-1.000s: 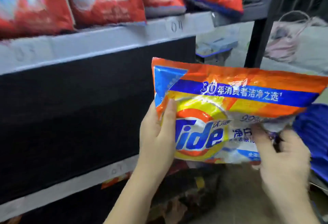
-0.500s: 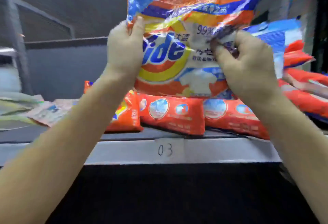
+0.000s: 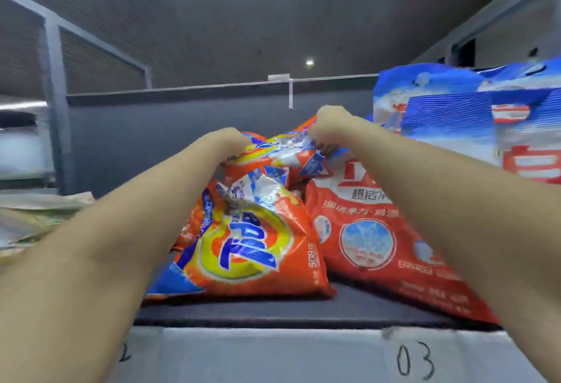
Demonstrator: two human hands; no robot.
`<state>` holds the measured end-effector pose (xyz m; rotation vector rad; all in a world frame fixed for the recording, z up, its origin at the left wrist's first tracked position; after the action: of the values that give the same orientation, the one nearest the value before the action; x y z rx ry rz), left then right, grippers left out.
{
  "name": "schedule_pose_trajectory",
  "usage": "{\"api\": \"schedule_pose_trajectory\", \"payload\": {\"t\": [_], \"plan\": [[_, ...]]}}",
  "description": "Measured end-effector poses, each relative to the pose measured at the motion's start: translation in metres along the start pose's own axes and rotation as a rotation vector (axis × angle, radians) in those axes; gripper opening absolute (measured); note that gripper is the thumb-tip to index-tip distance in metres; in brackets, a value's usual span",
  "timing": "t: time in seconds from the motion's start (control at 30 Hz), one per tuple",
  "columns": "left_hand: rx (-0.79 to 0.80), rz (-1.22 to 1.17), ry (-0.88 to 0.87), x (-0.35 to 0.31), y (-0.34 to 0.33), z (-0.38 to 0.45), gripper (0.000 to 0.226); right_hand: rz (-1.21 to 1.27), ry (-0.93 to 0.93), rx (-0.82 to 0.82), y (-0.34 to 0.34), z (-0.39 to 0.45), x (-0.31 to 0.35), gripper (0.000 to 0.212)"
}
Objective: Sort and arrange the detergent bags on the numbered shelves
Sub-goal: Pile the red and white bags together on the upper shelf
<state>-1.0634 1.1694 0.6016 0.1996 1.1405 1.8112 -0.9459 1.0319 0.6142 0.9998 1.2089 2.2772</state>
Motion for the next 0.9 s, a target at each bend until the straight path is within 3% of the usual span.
{"api": "schedule_pose_trajectory", "payload": {"t": [0.1, 0.2, 0.3, 0.5, 0.73, 0.9], "plan": [[0.129, 0.205, -0.053, 0.004, -0.01, -0.006, 0.038, -0.103, 0.044, -0.144, -0.005, -0.007, -0.005, 0.018], [0.033, 0.301, -0.156, 0.002, 0.011, -0.014, 0.031, -0.099, 0.08, -0.234, 0.003, -0.017, -0.008, 0.029], [-0.094, 0.365, -0.265, -0.014, 0.03, -0.04, 0.028, -0.127, 0.173, -0.267, 0.012, -0.04, -0.008, 0.024], [-0.254, 0.416, -0.511, -0.084, 0.049, -0.151, 0.036, -0.226, 0.343, -0.36, 0.035, -0.138, -0.025, 0.024], [-0.3, 0.218, -0.663, -0.121, 0.023, -0.329, 0.032, -0.053, 0.379, -0.317, 0.046, -0.283, -0.114, 0.033], [-0.133, 0.069, -0.706, -0.109, -0.052, -0.449, 0.037, 0.119, 0.299, -0.185, 0.0, -0.397, -0.197, 0.031]]}}
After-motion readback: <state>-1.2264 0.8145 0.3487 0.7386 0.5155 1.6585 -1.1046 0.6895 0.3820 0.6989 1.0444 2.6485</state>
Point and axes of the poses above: each hand's wrist, its own z-axis towards the middle knuckle, its own y-axis out of the back of the hand, x = y × z, the point moved 6 cm from there along z, towards the middle knuckle, and after that the axes turned 15 degrees about -y, right-handed, at the moved point
